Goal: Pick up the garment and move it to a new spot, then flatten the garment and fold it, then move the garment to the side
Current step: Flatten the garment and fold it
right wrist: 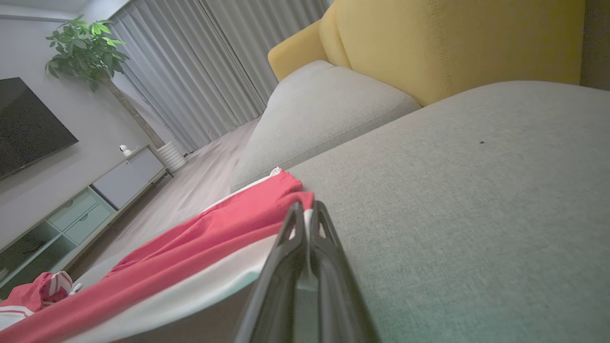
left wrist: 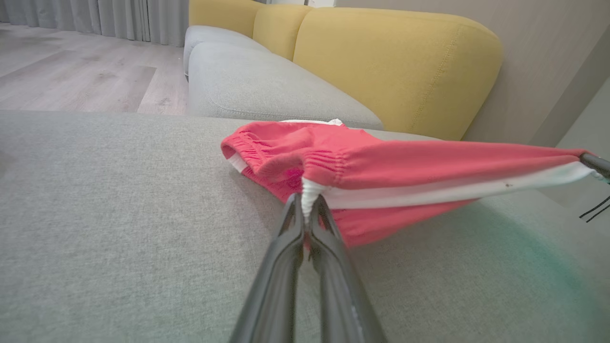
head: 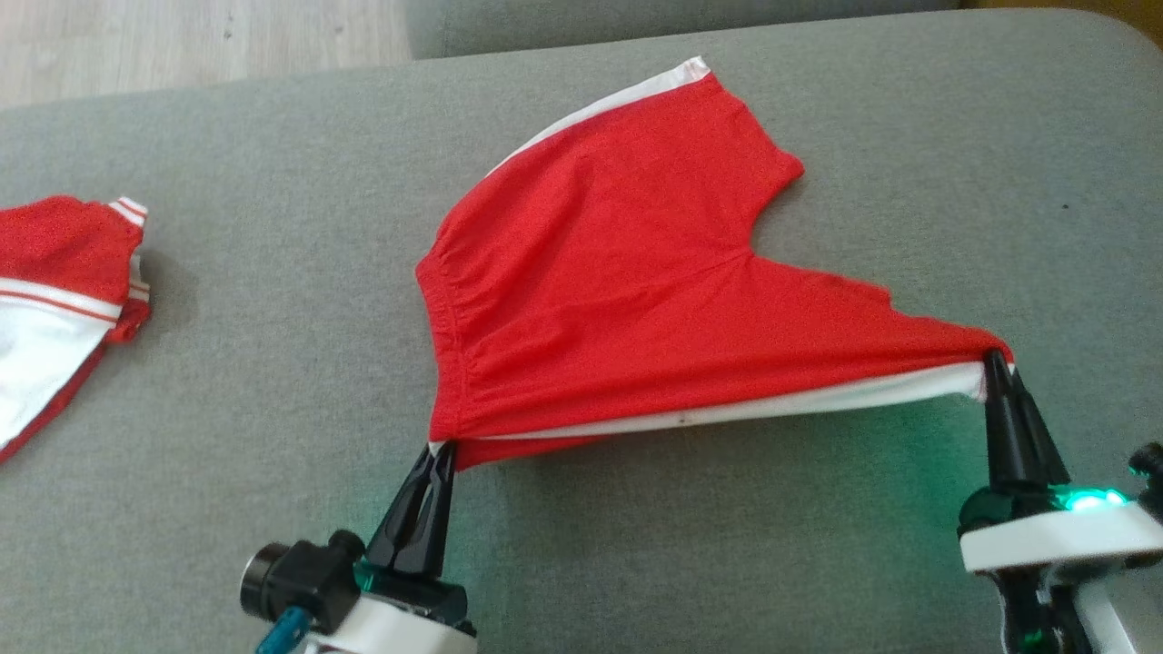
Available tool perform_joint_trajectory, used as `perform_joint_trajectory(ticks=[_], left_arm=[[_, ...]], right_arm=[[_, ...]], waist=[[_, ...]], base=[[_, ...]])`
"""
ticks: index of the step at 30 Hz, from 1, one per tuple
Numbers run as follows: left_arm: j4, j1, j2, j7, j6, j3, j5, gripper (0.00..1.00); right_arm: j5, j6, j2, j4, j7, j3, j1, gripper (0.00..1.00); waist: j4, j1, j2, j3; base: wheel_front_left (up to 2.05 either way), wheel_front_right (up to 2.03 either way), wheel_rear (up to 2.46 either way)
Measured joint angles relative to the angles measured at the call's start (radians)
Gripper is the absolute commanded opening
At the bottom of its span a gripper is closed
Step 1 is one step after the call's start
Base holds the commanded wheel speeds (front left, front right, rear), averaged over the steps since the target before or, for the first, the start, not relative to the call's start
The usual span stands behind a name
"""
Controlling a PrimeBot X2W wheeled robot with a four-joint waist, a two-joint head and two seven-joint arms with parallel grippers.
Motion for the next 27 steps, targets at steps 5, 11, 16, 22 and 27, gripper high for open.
perform_joint_trajectory(ticks=[5,11,16,22,27], left_arm=[[0.000,-0.048,0.000,0.000,0.000,-0.011,-0.002,0.00],[0.050,-0.247,-0.010,0.000,0.001,-0.007,-0.036,0.00],[0.133,-0.404,-0.025,0.000,0.001,-0.010,-0.072,0.00],[0.240,-0.577,-0.032,0.000,0.001,-0.031,-0.118,0.00],[0.275,-0.697,-0.037,0.000,0.001,-0.053,-0.168,0.00]], right_arm=[[0.003,0.000,-0.003,0.021,0.007,0.010,-0.070,0.00],[-0.038,0.000,0.004,0.117,0.110,0.007,-0.338,0.00],[-0.092,0.000,0.018,0.217,0.197,-0.006,-0.557,0.00],[-0.173,0.000,0.037,0.350,0.275,-0.006,-0.779,0.00],[-0.256,0.000,0.039,0.474,0.277,-0.012,-0.931,0.00]], waist=[[0.013,0.0001,0.0000,0.032],[0.036,0.0004,0.0000,0.101],[0.065,0.0004,-0.0001,0.171],[0.107,0.0006,-0.0001,0.258],[0.146,0.0006,-0.0001,0.319]], base=[[0.00,0.00,0.00],[0.00,0.00,0.00],[0.00,0.00,0.00],[0.00,0.00,0.00],[0.00,0.00,0.00]])
